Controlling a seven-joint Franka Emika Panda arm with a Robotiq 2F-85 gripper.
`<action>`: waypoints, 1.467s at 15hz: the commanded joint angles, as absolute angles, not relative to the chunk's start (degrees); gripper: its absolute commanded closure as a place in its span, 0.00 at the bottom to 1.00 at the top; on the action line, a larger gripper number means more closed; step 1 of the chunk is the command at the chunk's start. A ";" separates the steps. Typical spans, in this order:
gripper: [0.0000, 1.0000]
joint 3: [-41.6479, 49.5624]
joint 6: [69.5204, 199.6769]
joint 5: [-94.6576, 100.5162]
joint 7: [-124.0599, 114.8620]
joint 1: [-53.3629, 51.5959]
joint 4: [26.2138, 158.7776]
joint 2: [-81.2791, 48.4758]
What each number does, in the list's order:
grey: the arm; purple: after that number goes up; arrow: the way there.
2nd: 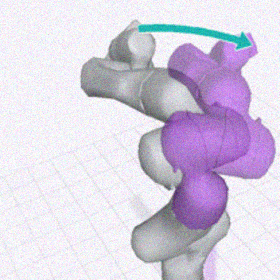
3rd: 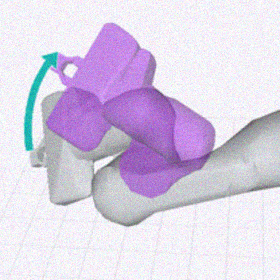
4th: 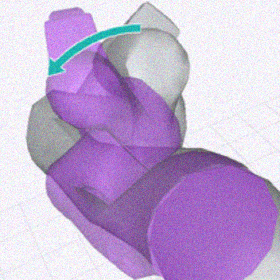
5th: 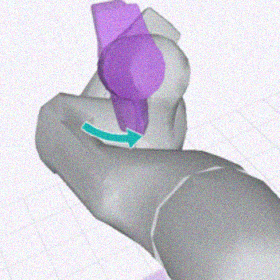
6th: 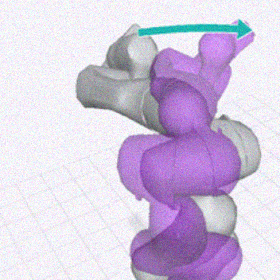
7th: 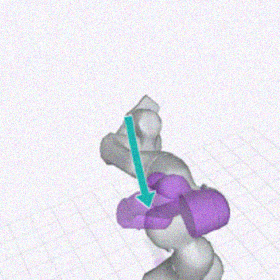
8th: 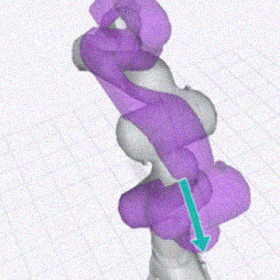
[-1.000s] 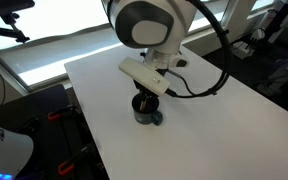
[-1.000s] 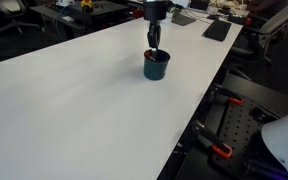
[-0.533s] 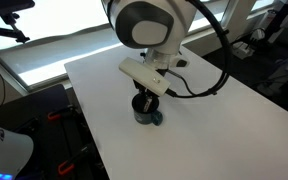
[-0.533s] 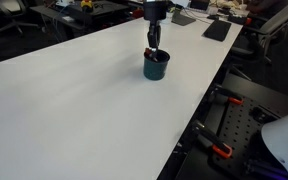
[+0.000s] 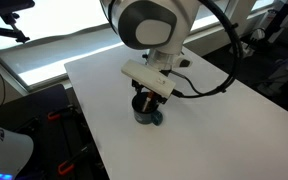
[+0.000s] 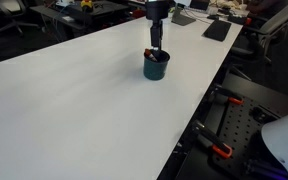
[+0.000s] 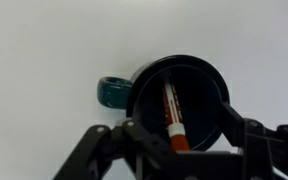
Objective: Put the marker on the table
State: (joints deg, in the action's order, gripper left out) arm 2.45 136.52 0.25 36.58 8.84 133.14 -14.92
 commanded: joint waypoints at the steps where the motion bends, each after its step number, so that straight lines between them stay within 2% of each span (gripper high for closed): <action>1: 0.02 2.47 137.12 2.46 36.00 8.75 132.57 -15.41; 3: 0.00 2.39 137.10 2.78 35.93 8.77 132.44 -15.70; 5: 0.06 2.28 136.91 2.82 35.85 8.70 132.23 -15.81; 10: 0.07 2.35 136.23 4.99 34.49 7.70 130.22 -14.60; 17: 0.15 1.09 135.11 7.09 35.60 6.47 126.26 -15.17; 22: 0.10 -0.89 134.41 5.88 36.55 6.13 126.67 -16.66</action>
